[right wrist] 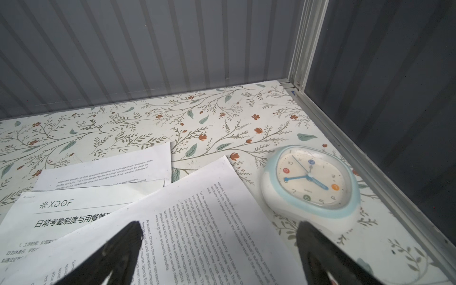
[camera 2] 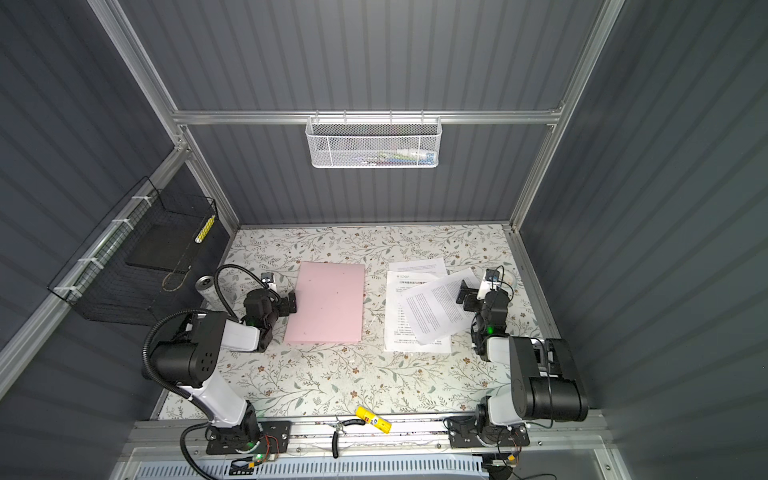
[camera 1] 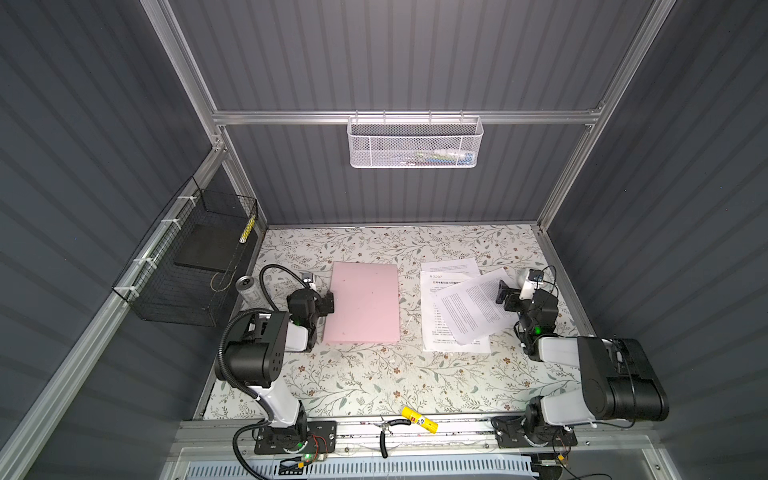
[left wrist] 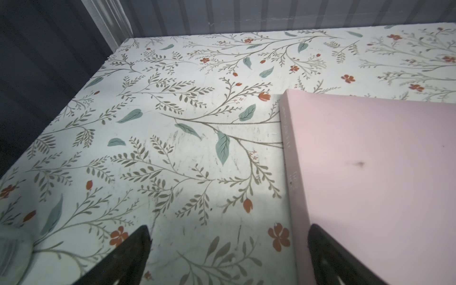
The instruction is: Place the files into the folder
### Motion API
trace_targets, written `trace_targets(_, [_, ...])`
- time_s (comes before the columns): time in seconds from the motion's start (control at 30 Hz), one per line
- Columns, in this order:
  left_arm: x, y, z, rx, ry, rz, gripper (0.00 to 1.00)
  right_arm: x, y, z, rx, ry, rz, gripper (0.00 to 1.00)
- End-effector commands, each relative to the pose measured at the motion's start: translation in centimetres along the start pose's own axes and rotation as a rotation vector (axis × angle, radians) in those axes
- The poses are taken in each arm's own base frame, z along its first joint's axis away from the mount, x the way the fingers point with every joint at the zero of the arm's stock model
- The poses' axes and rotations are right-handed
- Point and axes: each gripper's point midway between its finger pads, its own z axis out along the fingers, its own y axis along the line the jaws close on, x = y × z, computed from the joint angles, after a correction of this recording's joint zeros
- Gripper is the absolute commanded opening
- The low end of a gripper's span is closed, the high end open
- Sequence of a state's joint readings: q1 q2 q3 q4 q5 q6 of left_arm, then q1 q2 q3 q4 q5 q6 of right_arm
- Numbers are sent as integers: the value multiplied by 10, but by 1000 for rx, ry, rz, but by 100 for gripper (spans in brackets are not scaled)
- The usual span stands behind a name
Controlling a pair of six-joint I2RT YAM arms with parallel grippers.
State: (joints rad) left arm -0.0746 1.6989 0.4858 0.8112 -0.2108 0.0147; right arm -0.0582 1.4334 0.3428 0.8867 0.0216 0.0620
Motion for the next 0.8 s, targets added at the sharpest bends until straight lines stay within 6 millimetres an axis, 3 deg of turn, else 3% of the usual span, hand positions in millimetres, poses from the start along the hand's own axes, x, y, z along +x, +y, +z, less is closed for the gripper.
trace_targets(0.0, [-31, 11, -3, -70, 59, -30, 100, -29, 5, 1, -4, 37, -19, 99])
trace_targets(0.13, [-54, 15, -2, -100, 157, -44, 100, -72, 15, -10, -24, -20, 8, 99])
trace_targets(0.3, [-85, 8, -25, -30, 23, -162, 100, -106, 48, -32, -129, -103, 78, 99])
trace_targets(0.47, [-108, -4, -55, 89, -96, -298, 100, -98, 104, -32, -248, 75, 137, 99])
trace_targets(0.57, [-117, -16, -68, 170, -58, -365, 100, -90, 138, -35, -337, 219, 201, 99])
trace_targets(0.77, [-105, -34, -74, 242, 136, -390, 100, -80, 195, -44, -529, 404, 352, 99])
